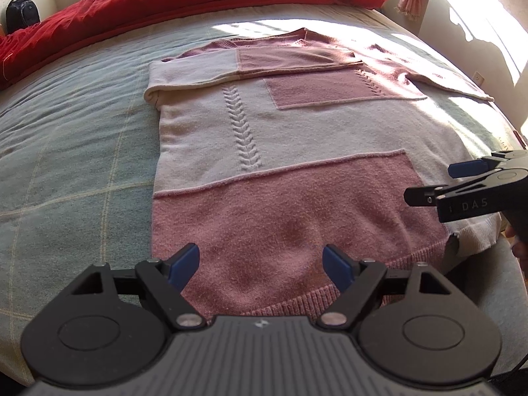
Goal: Fold clothes
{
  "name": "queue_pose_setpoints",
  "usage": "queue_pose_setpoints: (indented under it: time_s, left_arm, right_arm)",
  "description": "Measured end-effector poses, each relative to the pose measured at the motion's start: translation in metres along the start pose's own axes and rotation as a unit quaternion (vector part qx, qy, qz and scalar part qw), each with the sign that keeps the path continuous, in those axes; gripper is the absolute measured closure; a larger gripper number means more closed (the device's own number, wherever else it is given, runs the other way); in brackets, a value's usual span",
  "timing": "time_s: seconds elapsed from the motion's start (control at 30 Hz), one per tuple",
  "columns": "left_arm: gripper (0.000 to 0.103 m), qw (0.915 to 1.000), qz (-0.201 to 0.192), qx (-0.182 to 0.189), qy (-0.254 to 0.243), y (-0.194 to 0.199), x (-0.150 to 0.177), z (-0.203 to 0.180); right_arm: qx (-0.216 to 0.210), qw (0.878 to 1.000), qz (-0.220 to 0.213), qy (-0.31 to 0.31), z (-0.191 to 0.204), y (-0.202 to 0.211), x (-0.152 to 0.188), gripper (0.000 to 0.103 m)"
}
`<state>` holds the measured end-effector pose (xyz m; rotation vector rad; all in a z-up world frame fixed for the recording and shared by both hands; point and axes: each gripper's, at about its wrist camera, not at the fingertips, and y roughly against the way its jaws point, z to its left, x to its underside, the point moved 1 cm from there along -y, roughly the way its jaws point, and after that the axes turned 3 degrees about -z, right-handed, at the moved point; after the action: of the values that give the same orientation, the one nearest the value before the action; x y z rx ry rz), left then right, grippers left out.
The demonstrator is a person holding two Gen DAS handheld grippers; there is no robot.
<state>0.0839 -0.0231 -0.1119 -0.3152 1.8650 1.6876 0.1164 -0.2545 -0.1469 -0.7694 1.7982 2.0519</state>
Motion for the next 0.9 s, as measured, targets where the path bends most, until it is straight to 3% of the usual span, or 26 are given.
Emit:
queue_pose_setpoints:
  time_s: [0.17,0.27,0.4,0.57,0.67,0.8,0.9]
  left_arm:
    - [0.021,0.9998,0.014,-0.011,-0.008,-0.003,-0.001,-0.003]
    - [0.021,0.9996,0.017,-0.019,-0.012,-0.002,-0.003,-0.004]
    - [0.021,0.9993,0.023,-0.024,-0.019,-0.005,-0.008,-0.011]
    - [0.021,0.9987,0.027,-0.013,-0.04,-0.009,-0.011,-0.031]
    - [0.021,0.9979,0.033,-0.014,-0.053,-0.013,-0.011,-0.041]
    - [0.021,0.998,0.031,-0.027,-0.047,-0.014,-0.014,-0.039]
    - [0.021,0.9983,0.027,-0.043,-0.026,-0.009,-0.019,-0.026]
  right_arm:
    - [0.006,1.0,0.015,-0.001,0.011,-0.018,0.004,0.003]
    - [-0.005,0.999,-0.015,-0.034,0.0,-0.008,0.005,0.003]
    - [0.006,0.993,-0.056,-0.106,-0.038,0.004,0.007,0.003]
    - [0.044,0.98,-0.044,-0.19,-0.09,0.001,0.032,0.003]
    - [0.044,0.973,-0.059,-0.22,-0.102,0.01,0.042,0.003]
    - [0.084,0.958,-0.074,-0.264,-0.095,0.021,0.032,0.002]
    - [0.103,0.956,-0.081,-0.264,-0.072,0.019,0.01,0.002]
